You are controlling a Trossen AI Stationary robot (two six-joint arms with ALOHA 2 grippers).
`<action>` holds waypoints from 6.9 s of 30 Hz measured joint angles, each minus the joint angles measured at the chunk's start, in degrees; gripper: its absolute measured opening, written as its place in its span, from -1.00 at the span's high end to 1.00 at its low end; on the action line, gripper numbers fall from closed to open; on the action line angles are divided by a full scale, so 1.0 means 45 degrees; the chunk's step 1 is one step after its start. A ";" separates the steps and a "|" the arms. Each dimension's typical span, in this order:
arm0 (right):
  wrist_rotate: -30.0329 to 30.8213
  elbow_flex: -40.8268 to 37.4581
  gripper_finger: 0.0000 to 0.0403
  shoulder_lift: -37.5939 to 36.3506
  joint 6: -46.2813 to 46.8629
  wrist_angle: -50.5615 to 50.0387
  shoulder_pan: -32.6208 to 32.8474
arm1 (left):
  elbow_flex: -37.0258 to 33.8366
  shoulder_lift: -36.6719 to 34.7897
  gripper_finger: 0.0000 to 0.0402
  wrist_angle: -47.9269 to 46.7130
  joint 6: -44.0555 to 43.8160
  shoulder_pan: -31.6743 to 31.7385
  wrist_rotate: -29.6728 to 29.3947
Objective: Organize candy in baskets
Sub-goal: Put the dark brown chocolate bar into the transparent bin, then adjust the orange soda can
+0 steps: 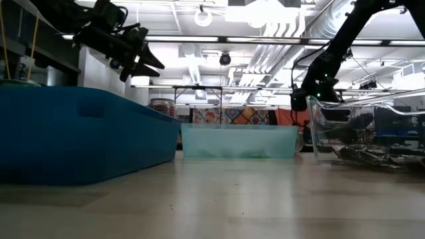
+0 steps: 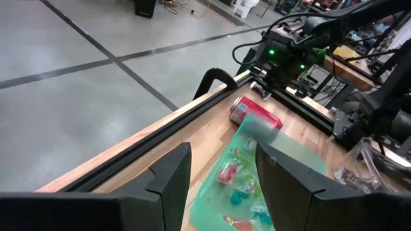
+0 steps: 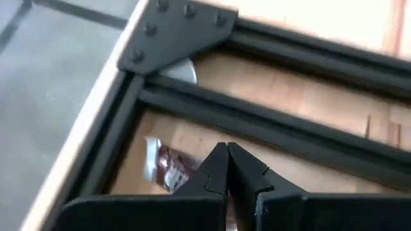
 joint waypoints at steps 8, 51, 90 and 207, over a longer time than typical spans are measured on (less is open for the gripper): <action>-0.0224 0.0484 1.00 0.1453 0.0093 0.0275 0.0976 | 0.0000 -0.0005 0.19 -0.0190 0.0310 0.0000 -0.0003; -0.1634 0.1209 1.00 -0.0180 -0.8289 0.1818 0.0308 | 0.0000 -0.0005 0.19 -0.0467 0.0311 0.0000 -0.0097; -0.2306 0.1898 0.97 -0.2759 -1.0731 -0.1333 0.1220 | 0.0010 -0.0528 0.19 0.1264 -0.2911 -0.0019 0.0344; -0.7956 0.2131 -0.94 -0.0071 -1.4919 0.1491 0.3504 | 0.2016 -0.0461 0.19 0.2813 -0.7378 -0.0126 0.2777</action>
